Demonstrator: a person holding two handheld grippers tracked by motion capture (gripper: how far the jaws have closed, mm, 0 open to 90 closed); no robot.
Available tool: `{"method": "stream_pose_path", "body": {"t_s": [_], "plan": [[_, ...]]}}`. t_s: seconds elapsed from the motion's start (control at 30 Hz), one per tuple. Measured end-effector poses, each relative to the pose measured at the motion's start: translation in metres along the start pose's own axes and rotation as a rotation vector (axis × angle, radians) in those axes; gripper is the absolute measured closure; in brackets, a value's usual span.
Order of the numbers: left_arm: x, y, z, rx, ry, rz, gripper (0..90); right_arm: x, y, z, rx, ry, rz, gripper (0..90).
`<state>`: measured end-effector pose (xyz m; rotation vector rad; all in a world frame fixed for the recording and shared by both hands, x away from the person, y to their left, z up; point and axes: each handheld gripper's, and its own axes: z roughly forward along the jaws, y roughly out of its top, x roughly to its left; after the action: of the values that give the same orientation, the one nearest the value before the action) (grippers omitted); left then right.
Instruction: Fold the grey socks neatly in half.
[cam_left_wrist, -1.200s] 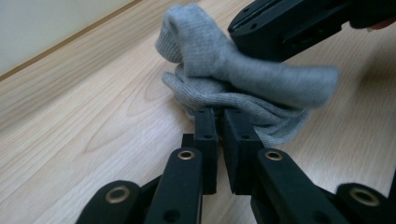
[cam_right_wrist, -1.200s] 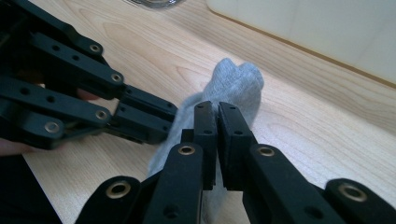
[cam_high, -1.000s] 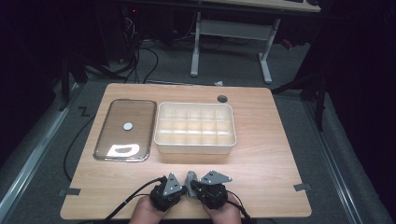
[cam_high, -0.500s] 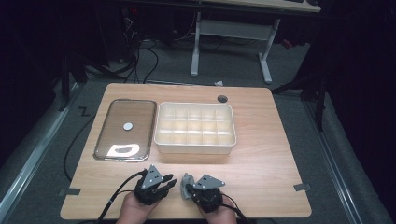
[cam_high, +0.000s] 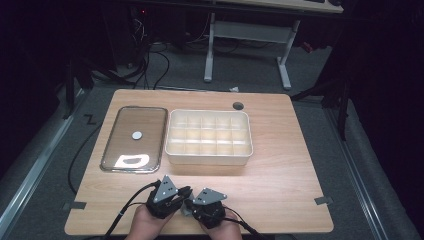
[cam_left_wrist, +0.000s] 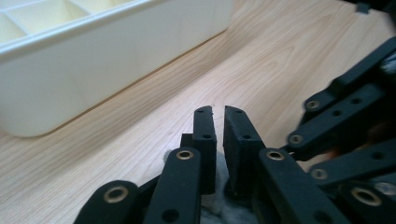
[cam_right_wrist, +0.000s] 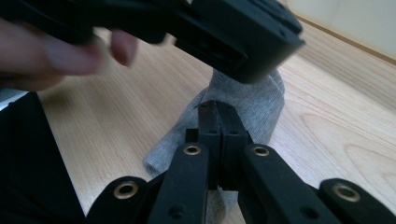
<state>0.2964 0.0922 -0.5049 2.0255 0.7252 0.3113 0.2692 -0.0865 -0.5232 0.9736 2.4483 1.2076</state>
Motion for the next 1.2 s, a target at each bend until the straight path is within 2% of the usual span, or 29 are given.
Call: {"method": "stream_pose_path", "body": {"t_s": [0.1,0.13,0.2,0.37,0.4,0.47,0.5,0.57,0.63,0.7,0.77,0.93,1.03,1.13,1.2], "plan": [[0.006,-0.005,0.003,0.015,0.005,-0.021,84.9,0.000,0.000,0.000,0.000,0.001,0.000,90.0],[0.011,-0.011,0.007,0.038,0.006,-0.031,85.2,0.000,0.000,0.000,-0.001,0.002,0.001,90.0],[0.015,-0.016,0.008,0.025,-0.006,-0.053,85.5,0.000,0.000,0.000,-0.002,0.001,0.002,90.0],[0.014,-0.018,0.008,0.021,0.006,-0.038,85.7,-0.002,0.003,-0.002,0.005,0.000,0.002,89.3],[0.014,-0.019,0.008,0.020,0.006,-0.037,85.9,0.000,0.005,-0.006,0.000,-0.008,-0.002,89.3],[0.013,-0.019,0.009,0.020,0.003,-0.038,86.3,0.006,0.008,-0.017,-0.045,0.015,-0.018,89.3],[0.013,-0.019,0.009,0.020,0.005,-0.037,86.6,0.010,0.009,-0.020,-0.048,0.025,-0.032,89.3],[0.012,-0.019,0.010,0.017,0.008,-0.029,87.0,0.016,0.006,-0.020,-0.021,0.043,-0.053,89.3],[0.012,-0.020,0.010,0.015,0.008,-0.019,87.6,0.020,-0.001,-0.014,0.022,0.026,-0.064,89.8],[0.012,-0.022,0.011,0.006,0.009,-0.003,88.3,0.016,-0.007,-0.010,0.020,0.039,-0.032,90.0],[0.014,-0.023,0.012,0.004,-0.004,-0.012,88.6,0.014,-0.010,-0.009,0.009,0.050,-0.007,90.0],[0.012,-0.024,0.012,-0.002,0.007,0.000,89.0,0.016,-0.015,-0.009,-0.016,0.038,-0.012,90.0],[0.012,-0.024,0.012,-0.004,0.011,0.002,89.0,0.015,-0.013,-0.009,-0.003,0.048,0.004,90.0],[0.012,-0.024,0.012,-0.008,0.011,-0.004,88.5,0.013,-0.005,-0.013,0.013,0.068,0.024,81.4],[0.013,-0.024,0.012,-0.009,0.012,-0.010,88.3,0.011,0.001,-0.019,0.001,0.056,0.032,77.0]]}}
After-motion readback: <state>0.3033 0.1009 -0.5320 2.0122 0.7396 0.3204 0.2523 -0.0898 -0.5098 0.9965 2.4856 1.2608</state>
